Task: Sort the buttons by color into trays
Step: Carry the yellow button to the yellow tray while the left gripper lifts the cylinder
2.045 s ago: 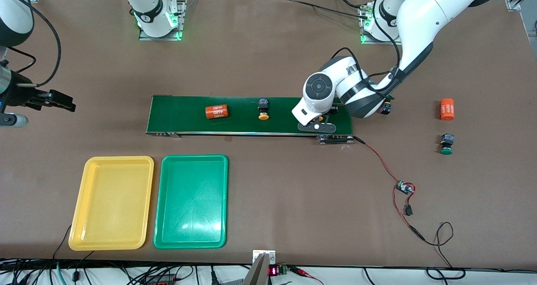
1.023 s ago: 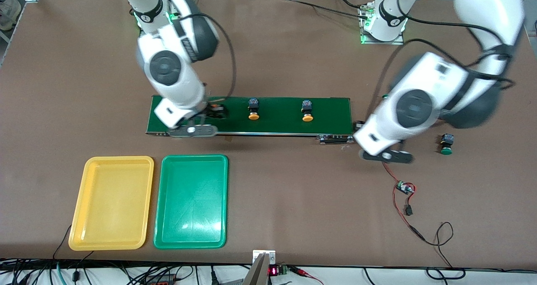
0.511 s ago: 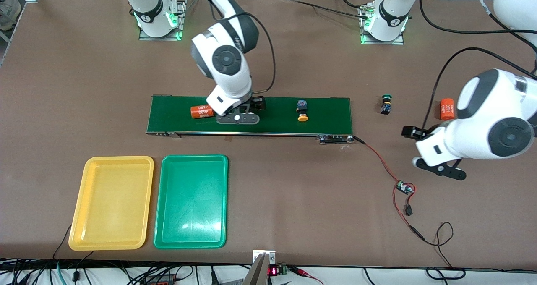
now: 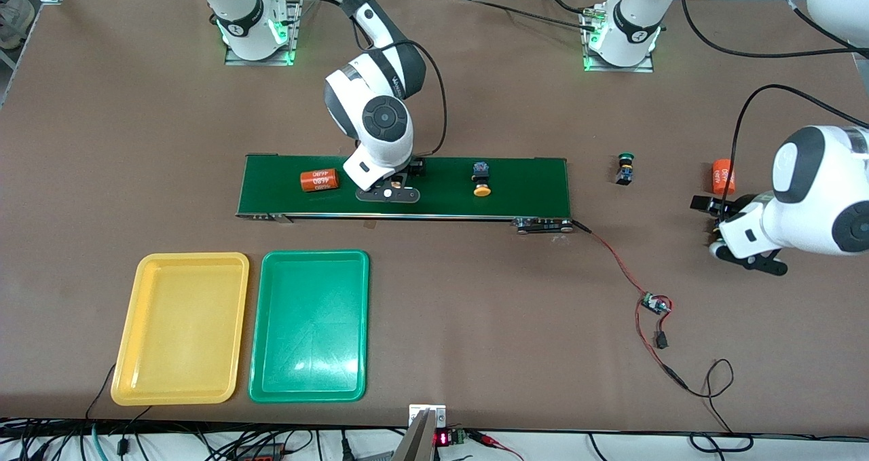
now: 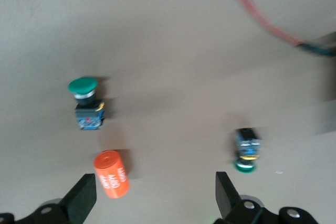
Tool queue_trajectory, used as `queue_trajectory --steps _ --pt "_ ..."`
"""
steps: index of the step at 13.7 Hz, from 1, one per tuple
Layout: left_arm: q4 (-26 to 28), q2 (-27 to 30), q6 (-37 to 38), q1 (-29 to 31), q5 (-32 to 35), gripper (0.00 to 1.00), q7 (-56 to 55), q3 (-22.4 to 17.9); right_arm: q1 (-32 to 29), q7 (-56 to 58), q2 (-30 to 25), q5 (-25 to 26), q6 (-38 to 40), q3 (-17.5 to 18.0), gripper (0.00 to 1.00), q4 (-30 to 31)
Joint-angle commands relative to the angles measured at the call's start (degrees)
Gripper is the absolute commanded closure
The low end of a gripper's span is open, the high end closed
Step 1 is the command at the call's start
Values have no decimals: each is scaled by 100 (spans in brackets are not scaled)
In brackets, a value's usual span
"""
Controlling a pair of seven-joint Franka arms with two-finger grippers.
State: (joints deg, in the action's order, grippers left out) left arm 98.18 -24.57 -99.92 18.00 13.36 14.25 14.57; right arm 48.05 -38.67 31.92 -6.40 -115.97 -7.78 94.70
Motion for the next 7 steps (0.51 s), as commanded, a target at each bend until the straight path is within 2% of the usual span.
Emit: queue_trajectory --steps 1,2,4,5,6,7 --pt "1815 1049 -1105 -778 -97 0 716 -1285 11 70 -11 7 -48 -13 0 198" --pt "2132 1120 -1335 -903 -97 0 1015 -1621 29 70 33 7 -83 -13 4 233" --pt "2555 1086 -1757 -913 -88 0 1499 -2070 38 70 69 7 -101 -13 18 286" --pt "2766 1068 -1994 -904 -88 0 1606 -2264 47 122 78 25 -119 -13 29 286" --pt "3003 1077 -2310 -886 -88 0 1642 -2387 47 183 69 7 -119 -13 51 278" --pt "3153 1025 -2609 -851 -88 0 1642 -2415 3 193 60 -2 -119 -13 62 269"
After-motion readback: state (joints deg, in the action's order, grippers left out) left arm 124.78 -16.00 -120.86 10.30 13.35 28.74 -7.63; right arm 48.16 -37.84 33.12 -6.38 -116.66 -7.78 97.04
